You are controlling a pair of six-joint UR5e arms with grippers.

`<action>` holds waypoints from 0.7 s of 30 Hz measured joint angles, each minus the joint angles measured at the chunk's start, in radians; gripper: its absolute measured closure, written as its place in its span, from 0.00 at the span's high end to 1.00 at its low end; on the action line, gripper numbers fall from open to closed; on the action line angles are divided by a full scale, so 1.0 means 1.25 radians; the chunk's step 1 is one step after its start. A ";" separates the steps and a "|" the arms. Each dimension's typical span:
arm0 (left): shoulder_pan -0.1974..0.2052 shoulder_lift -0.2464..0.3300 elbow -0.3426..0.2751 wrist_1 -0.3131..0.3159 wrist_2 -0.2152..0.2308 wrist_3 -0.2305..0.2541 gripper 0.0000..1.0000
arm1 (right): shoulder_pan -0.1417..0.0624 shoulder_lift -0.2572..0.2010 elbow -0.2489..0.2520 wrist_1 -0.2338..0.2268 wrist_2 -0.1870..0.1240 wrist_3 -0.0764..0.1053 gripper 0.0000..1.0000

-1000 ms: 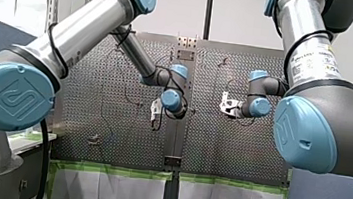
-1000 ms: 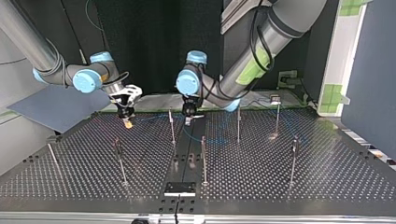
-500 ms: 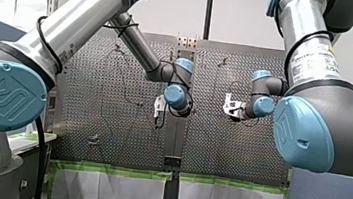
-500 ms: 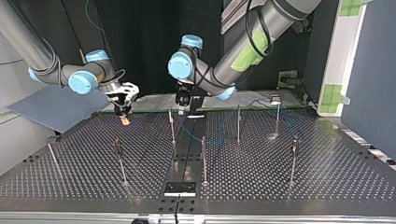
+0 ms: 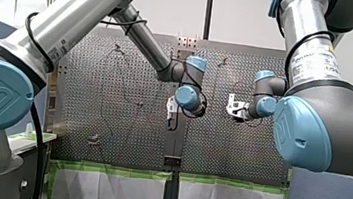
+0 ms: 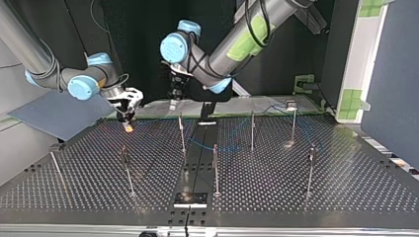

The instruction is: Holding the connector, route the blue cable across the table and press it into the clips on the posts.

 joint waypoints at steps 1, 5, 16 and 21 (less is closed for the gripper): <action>-0.010 -0.001 0.004 0.010 -0.009 -0.003 1.00 | -0.002 0.000 0.000 0.000 0.000 0.000 0.00; -0.041 -0.014 0.026 0.035 -0.042 -0.012 1.00 | -0.005 0.000 0.000 -0.001 0.000 0.000 0.00; -0.051 -0.101 0.118 -0.034 -0.114 -0.035 1.00 | -0.007 0.000 0.000 -0.001 -0.006 0.000 0.00; -0.054 -0.116 0.155 -0.064 -0.120 -0.038 1.00 | -0.007 0.000 0.000 -0.001 -0.008 0.000 0.00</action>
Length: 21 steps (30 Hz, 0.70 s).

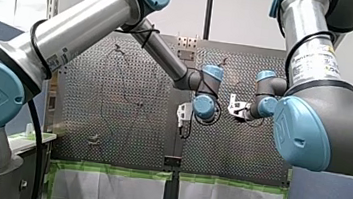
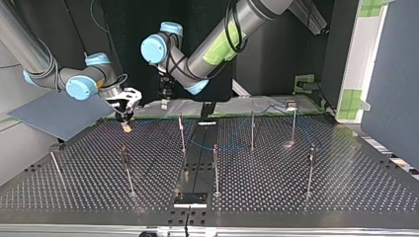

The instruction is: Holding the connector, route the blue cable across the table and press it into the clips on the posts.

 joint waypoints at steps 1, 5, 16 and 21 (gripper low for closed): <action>-0.001 -0.001 0.009 -0.003 -0.001 0.000 1.00 | 0.000 0.000 0.000 0.000 0.000 0.000 0.00; -0.002 -0.002 0.038 -0.003 -0.005 0.000 1.00 | 0.000 0.000 0.000 0.000 -0.001 0.000 0.00; 0.007 -0.053 0.108 -0.005 -0.005 -0.001 1.00 | 0.000 0.000 0.000 0.000 -0.002 0.000 0.00; 0.015 -0.067 0.124 0.005 -0.010 -0.003 1.00 | 0.000 0.000 0.000 -0.001 -0.002 0.000 0.00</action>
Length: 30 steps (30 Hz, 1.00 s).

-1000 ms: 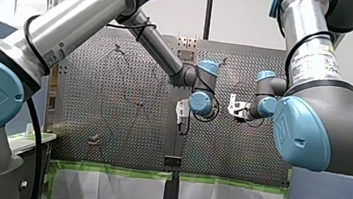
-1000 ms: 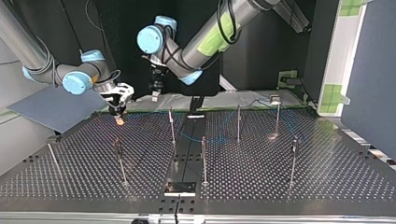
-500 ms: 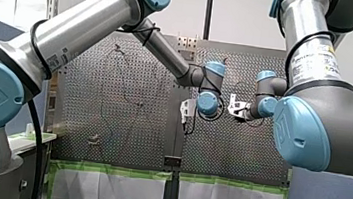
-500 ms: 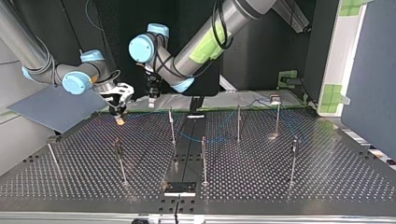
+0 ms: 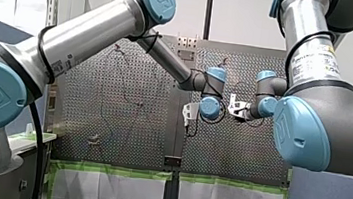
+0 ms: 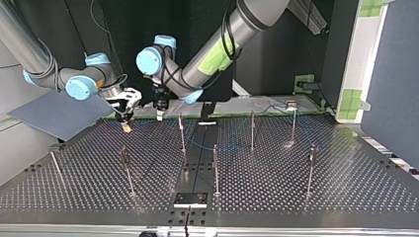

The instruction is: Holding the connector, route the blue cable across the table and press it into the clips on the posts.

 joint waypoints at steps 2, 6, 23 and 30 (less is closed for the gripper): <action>0.004 -0.006 0.009 0.001 -0.002 0.000 1.00 | 0.000 0.000 0.000 0.000 0.000 0.000 0.00; 0.007 -0.031 0.035 -0.014 -0.003 -0.001 1.00 | 0.000 0.000 0.000 0.000 0.000 0.000 0.00; 0.020 -0.101 0.164 -0.036 -0.032 -0.006 1.00 | 0.000 0.001 0.000 0.000 0.000 0.000 0.00; 0.022 -0.101 0.167 -0.054 -0.051 -0.002 0.97 | 0.000 0.000 0.000 0.000 0.000 0.000 0.00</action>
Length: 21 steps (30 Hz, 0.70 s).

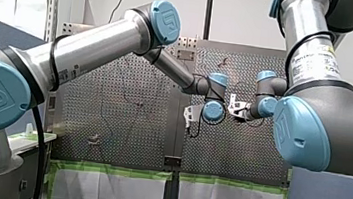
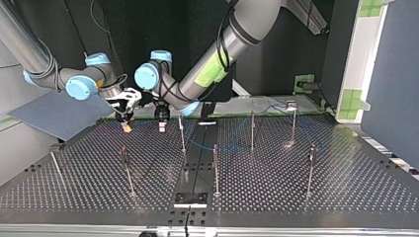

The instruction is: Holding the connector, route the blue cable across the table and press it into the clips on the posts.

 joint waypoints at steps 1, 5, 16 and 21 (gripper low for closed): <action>0.000 0.000 0.000 -0.004 -0.002 0.003 0.85 | 0.000 0.000 0.000 0.000 0.000 0.000 0.00; -0.002 0.000 0.000 -0.009 -0.003 0.013 0.42 | 0.000 0.000 0.000 0.000 -0.001 0.000 0.00; -0.004 0.001 0.001 -0.014 0.036 0.016 0.01 | 0.002 -0.014 0.000 0.010 -0.021 0.003 0.00; -0.009 0.004 0.007 -0.031 0.021 0.017 0.01 | 0.006 -0.021 0.000 0.019 -0.043 0.007 0.00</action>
